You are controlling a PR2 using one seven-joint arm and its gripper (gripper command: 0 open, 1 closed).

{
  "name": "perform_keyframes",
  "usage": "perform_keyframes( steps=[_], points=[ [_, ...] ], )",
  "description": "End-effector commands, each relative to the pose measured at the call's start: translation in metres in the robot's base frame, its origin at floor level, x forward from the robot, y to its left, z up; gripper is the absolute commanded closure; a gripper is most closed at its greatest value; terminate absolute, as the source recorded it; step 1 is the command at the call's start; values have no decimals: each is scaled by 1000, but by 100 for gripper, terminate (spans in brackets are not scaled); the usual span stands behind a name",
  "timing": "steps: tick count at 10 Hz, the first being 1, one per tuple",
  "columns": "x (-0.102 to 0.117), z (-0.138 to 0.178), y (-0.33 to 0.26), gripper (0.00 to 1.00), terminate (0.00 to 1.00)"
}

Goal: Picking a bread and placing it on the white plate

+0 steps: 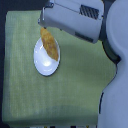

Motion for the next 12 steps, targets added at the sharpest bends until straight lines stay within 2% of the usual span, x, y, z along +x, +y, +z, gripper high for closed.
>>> perform_keyframes(
  steps=[1, 3, 4, 7, 12],
  points=[
    [-5, 29, -65, 0, 0],
    [-20, 26, -103, 0, 0],
    [-35, 19, -128, 0, 0],
    [-50, 19, -166, 0, 0],
    [-44, 20, -251, 0, 0]
  ],
)
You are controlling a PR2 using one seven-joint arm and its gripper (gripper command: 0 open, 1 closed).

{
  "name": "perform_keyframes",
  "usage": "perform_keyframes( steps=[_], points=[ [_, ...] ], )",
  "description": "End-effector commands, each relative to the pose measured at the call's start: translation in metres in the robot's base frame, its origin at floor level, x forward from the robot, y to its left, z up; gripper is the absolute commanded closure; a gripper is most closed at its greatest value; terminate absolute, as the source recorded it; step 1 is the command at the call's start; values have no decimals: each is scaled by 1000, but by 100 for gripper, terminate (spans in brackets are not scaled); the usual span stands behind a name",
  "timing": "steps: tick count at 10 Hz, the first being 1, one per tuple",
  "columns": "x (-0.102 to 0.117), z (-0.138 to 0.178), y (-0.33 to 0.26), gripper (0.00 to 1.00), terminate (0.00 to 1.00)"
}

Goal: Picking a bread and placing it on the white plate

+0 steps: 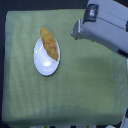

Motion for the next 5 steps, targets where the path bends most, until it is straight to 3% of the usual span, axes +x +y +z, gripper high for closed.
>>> perform_keyframes(
  steps=[1, 5],
  points=[
    [10, -2, -84, 0, 0],
    [14, -8, -102, 0, 0]
  ],
)
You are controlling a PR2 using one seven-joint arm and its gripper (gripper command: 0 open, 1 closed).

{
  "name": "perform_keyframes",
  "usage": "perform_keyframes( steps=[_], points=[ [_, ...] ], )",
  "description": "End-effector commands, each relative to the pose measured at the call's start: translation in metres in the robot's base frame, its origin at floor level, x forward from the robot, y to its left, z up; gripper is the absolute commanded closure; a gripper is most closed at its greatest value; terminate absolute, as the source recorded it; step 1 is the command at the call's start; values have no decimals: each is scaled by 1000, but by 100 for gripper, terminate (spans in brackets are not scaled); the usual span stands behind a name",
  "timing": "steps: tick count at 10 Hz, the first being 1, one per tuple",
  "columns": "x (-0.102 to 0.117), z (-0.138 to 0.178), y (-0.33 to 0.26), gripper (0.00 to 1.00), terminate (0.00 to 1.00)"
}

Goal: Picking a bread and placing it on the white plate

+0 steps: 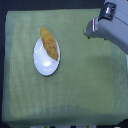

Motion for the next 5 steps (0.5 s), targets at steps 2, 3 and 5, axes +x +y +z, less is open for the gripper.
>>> perform_keyframes(
  steps=[2, 3, 5],
  points=[
    [18, -6, -40, 0, 0],
    [19, -6, -40, 0, 0],
    [18, -8, -44, 0, 100]
  ],
)
